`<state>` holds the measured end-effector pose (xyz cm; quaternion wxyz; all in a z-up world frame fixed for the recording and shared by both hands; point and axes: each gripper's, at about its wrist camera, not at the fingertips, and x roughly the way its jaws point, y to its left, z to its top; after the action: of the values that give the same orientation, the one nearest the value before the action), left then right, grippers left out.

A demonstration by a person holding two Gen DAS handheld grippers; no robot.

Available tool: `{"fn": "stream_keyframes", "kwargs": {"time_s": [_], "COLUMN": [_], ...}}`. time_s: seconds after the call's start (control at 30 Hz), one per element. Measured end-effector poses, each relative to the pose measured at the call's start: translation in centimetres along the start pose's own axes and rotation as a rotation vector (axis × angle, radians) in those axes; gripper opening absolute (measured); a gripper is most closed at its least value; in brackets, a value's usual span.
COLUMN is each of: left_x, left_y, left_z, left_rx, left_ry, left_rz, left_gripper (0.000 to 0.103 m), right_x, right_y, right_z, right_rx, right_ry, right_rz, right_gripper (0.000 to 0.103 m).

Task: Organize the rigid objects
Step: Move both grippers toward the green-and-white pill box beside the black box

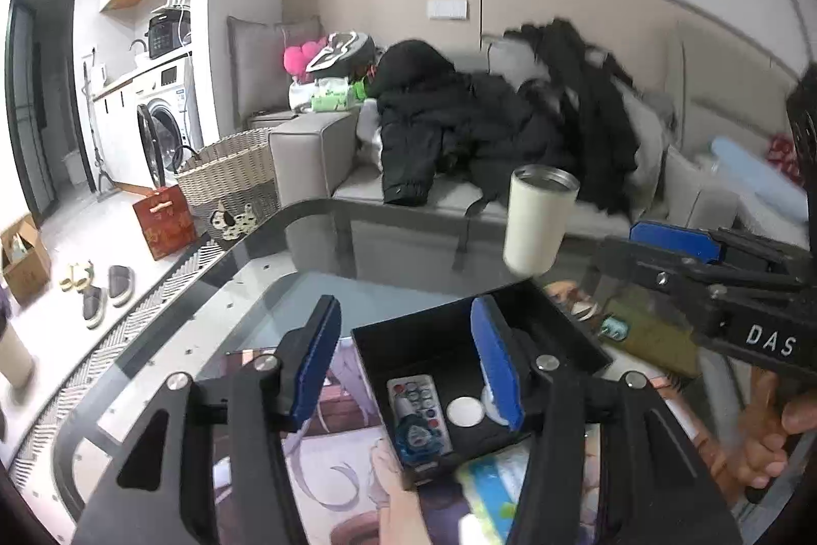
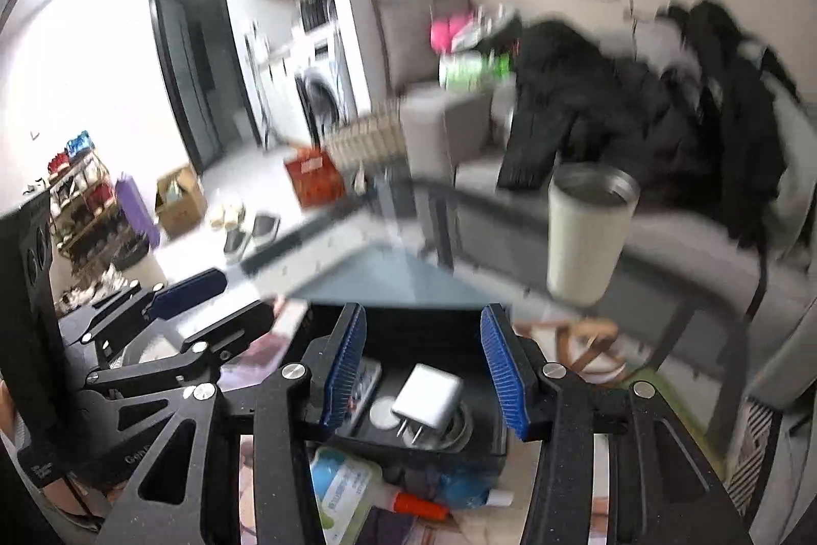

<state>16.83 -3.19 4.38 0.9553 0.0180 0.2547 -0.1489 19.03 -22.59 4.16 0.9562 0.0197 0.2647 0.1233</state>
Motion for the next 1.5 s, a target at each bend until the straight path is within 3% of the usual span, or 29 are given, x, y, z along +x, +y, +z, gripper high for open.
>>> {"fn": "stream_keyframes", "kwargs": {"time_s": [0.23, 0.33, 0.43, 0.57, 0.8, 1.03, 1.27, 1.5], "left_x": [-3.1, -3.8, -3.5, -2.4, 0.2, 1.0, 2.8, 2.5], "left_y": [-0.1, 0.0, 0.3, -0.1, -1.6, -1.2, -1.3, -1.6], "left_z": [-0.9, -1.8, -2.7, -4.1, -7.7, -9.3, -10.8, -10.9], "left_rx": [0.012, 0.008, 0.003, -0.010, 0.039, 0.046, 0.080, 0.100], "left_ry": [-0.062, -0.049, 0.013, 0.100, 0.281, 0.360, 0.459, 0.452], "left_rz": [0.004, -0.004, -0.033, -0.054, -0.083, -0.044, -0.035, -0.035], "left_gripper": [0.055, 0.055, 0.055, 0.055, 0.055, 0.055, 0.055, 0.055], "right_x": [-5.2, -6.0, -5.9, -4.9, -0.1, 4.1, 6.5, 7.3], "right_y": [1.4, 1.5, 1.5, 1.7, 0.2, 0.4, 1.6, 2.2], "right_z": [-0.6, -1.2, -1.8, -3.0, -5.5, -9.0, -10.8, -11.4], "right_rx": [-0.071, -0.070, -0.081, -0.089, 0.019, 0.108, 0.139, 0.162], "right_ry": [-0.155, -0.151, -0.118, -0.030, 0.223, 0.440, 0.530, 0.551], "right_rz": [-0.018, -0.002, -0.001, 0.007, 0.085, 0.173, 0.196, 0.244], "right_gripper": [0.050, 0.050, 0.050, 0.050, 0.050, 0.050, 0.050, 0.051]}}
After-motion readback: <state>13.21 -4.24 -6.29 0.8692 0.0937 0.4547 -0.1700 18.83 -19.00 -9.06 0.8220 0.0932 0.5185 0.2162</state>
